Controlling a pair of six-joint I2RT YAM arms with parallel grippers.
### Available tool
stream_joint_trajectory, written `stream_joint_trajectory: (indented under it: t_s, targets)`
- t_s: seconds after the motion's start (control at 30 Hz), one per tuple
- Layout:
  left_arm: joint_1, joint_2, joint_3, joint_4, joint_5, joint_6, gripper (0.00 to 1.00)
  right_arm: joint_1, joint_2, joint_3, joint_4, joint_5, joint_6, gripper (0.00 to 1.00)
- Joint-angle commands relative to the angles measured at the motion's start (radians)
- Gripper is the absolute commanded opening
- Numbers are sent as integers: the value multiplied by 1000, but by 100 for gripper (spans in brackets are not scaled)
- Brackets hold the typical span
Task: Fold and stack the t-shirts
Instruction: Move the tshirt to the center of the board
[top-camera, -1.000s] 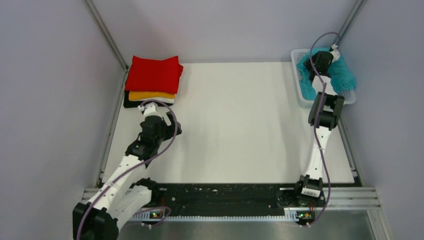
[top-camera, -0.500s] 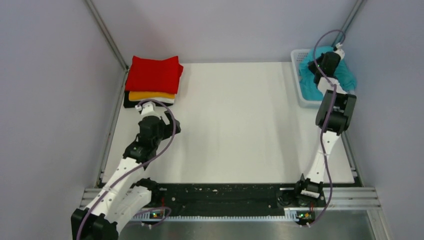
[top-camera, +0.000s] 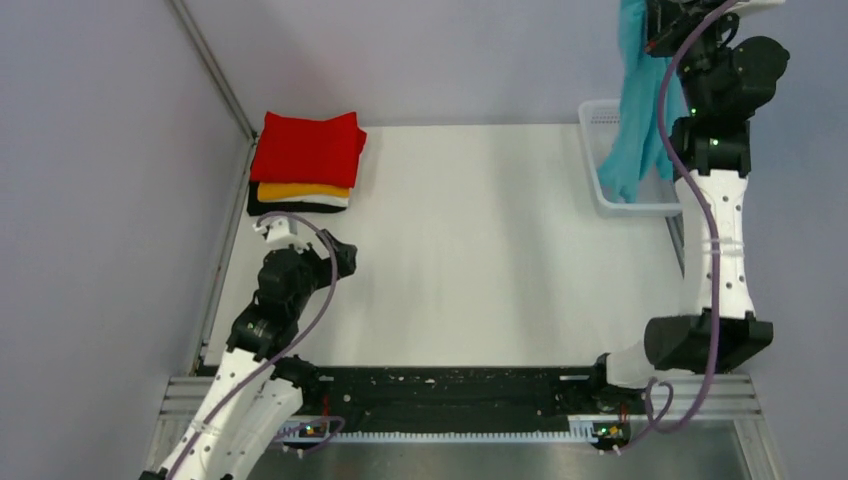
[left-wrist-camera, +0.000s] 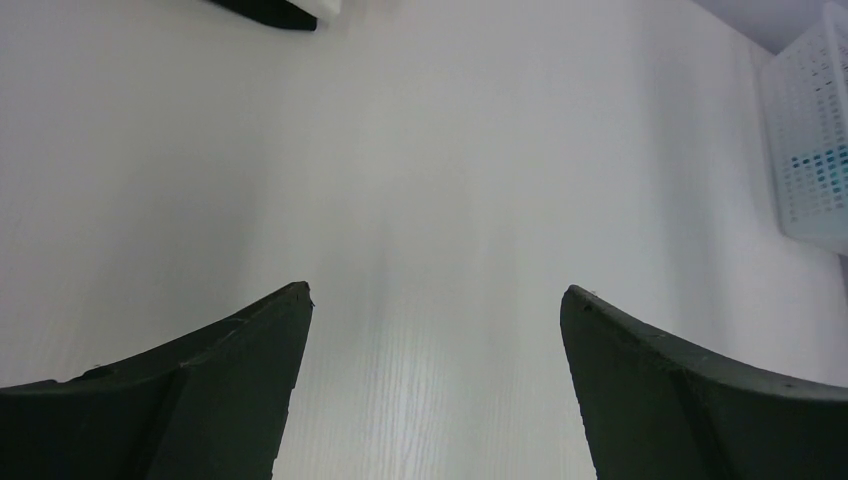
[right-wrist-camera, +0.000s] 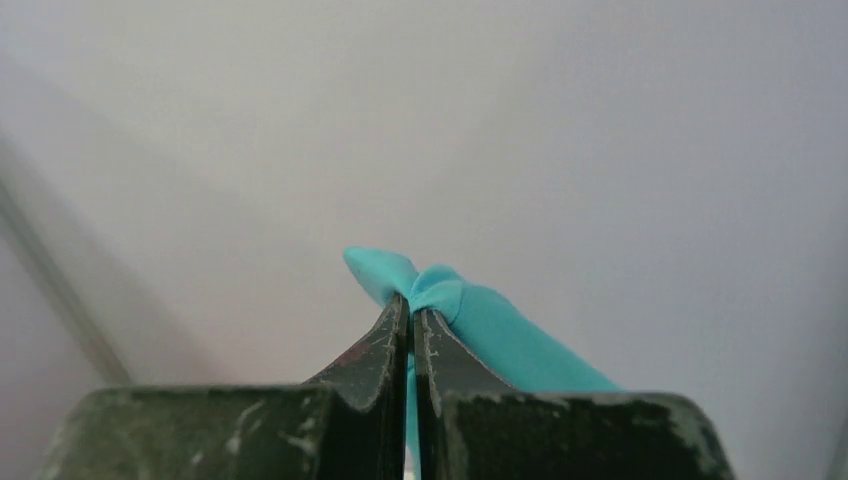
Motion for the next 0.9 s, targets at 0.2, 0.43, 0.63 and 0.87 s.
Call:
stream_joint_trajectory:
  t_s: [0.2, 0.43, 0.63, 0.87]
  targets:
    - [-3, -182, -4, -67, 73, -64, 99, 178, -105, 196, 111, -467, 325, 0]
    - [-2, -214, -3, -106, 43, -92, 99, 366, -10, 252, 141, -548, 415, 0]
    - [-2, -205, 15, -156, 8, -111, 99, 392, -40, -48, 201, -531, 424, 0]
    - [-2, -109, -44, -109, 130, -131, 99, 345, -310, -893, 185, -216, 315, 0]
